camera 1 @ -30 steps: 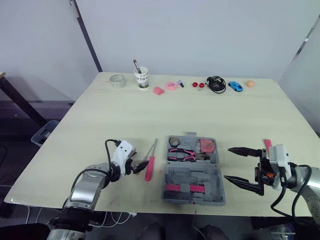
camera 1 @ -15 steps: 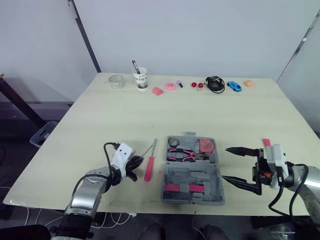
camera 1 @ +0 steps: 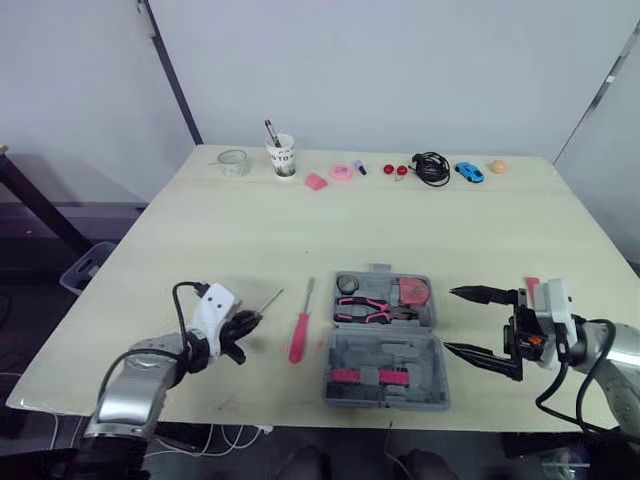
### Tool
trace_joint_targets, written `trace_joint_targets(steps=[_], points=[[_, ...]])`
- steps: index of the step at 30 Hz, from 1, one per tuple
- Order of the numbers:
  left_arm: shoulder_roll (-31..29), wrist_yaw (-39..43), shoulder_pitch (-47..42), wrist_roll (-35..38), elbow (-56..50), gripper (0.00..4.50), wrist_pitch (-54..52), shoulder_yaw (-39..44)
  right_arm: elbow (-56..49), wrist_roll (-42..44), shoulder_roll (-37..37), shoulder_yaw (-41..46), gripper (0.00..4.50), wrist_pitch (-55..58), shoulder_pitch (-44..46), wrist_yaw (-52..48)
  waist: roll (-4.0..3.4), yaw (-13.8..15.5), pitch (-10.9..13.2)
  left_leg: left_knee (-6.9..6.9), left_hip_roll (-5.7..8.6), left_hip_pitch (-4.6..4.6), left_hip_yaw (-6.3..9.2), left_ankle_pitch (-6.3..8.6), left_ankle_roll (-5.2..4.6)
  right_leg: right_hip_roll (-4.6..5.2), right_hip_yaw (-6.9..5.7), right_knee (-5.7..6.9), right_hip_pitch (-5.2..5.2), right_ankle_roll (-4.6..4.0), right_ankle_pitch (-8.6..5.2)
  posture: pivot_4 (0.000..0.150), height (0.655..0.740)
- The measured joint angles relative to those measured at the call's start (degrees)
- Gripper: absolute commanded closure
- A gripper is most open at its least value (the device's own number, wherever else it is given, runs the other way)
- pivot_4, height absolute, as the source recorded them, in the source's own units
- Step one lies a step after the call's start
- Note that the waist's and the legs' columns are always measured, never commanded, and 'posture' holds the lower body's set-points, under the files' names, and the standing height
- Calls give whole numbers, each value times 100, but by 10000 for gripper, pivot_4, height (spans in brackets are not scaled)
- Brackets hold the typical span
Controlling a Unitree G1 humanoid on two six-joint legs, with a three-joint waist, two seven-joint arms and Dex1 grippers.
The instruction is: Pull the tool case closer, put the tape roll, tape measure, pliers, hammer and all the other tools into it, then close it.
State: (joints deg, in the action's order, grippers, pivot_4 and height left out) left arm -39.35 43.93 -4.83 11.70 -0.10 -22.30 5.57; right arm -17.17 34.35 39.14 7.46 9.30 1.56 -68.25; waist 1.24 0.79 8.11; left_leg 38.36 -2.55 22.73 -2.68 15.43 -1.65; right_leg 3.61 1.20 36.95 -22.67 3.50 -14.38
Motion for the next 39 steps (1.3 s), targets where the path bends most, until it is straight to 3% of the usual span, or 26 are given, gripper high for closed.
trace_joint_targets(steps=[9,18,22,27,39], points=[[-669,1334,-846,473,-619,43939,-386,-412,34,33,-33,-30,0,33,6,-113,4,-3,5,1,2,4,-7,0,0,-3,-8,0,0,0,0,1500,7400],[-711,2331,-1984,533,-562,43939,-473,-1313,177,-19,-37,-19,0,-84,-14,-132,6,-3,8,2,2,8,-11,0,0,-14,-6,1,0,1,-1,1500,7400],[-568,2529,-2261,382,-491,43939,-472,-1771,210,-35,-35,37,0,-122,-108,-114,6,-1,9,3,2,9,-10,-1,0,-16,-4,0,0,1,-1,1500,7400],[143,2917,-3132,86,-176,43939,-487,-2667,248,-137,-29,262,0,-352,-417,-61,9,16,10,10,8,16,-7,-1,-1,-18,2,-1,2,3,-1,1500,7400],[734,3094,-3848,-672,637,43939,-637,-3512,241,-190,-15,442,0,-530,-738,24,6,-1,12,10,-3,15,0,-1,-1,-57,36,0,1,2,-2,1500,7400]])
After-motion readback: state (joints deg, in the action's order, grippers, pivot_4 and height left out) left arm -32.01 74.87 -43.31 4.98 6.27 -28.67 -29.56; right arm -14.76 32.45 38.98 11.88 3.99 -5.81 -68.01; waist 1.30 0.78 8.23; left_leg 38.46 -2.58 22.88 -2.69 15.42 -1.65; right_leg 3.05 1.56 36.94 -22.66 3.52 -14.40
